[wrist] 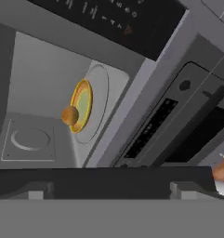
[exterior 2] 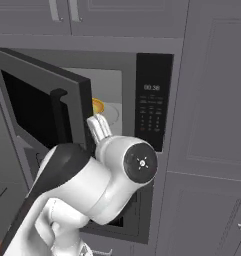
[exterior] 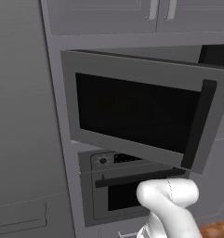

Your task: Retrieve the reheated potato from the microwave, then place the potato, cheese, and condiment on the cutting board.

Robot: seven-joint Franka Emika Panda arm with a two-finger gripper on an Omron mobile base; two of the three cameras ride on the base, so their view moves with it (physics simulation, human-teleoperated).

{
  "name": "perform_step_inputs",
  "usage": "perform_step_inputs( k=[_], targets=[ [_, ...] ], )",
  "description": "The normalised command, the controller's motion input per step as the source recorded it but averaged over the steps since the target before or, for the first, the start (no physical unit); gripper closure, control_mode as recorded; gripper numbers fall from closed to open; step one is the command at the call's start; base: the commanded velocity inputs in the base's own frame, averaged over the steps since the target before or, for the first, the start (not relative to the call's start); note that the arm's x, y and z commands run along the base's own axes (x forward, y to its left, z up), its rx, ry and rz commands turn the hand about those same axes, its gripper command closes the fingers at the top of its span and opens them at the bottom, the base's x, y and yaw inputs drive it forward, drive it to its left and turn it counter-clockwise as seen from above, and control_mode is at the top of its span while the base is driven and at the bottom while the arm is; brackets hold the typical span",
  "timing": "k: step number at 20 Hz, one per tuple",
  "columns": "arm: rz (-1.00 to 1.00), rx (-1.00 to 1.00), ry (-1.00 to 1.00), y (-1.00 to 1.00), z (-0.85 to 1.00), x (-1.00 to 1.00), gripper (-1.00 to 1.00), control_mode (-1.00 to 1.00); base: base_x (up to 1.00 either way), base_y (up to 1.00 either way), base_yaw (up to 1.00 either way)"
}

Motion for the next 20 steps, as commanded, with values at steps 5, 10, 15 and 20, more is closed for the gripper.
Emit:
perform_step_inputs(
  k=[5, 10, 15, 20],
  targets=[
    [0.00, 0.37, 0.00, -0.10, 0.03, 0.42, -1.00, -1.00, 0.00, 0.00, 0.00],
    [-0.02, 0.14, 0.00, 0.00, -0.05, 0.75, -1.00, -1.00, 0.00, 0.00, 0.00],
    [-0.03, 0.01, 0.00, 0.00, -0.02, 0.73, -1.00, -1.00, 0.00, 0.00, 0.00],
    [0.00, 0.00, -0.05, 0.12, -0.04, 0.36, -1.00, -1.00, 0.00, 0.00, 0.00]
  ],
)
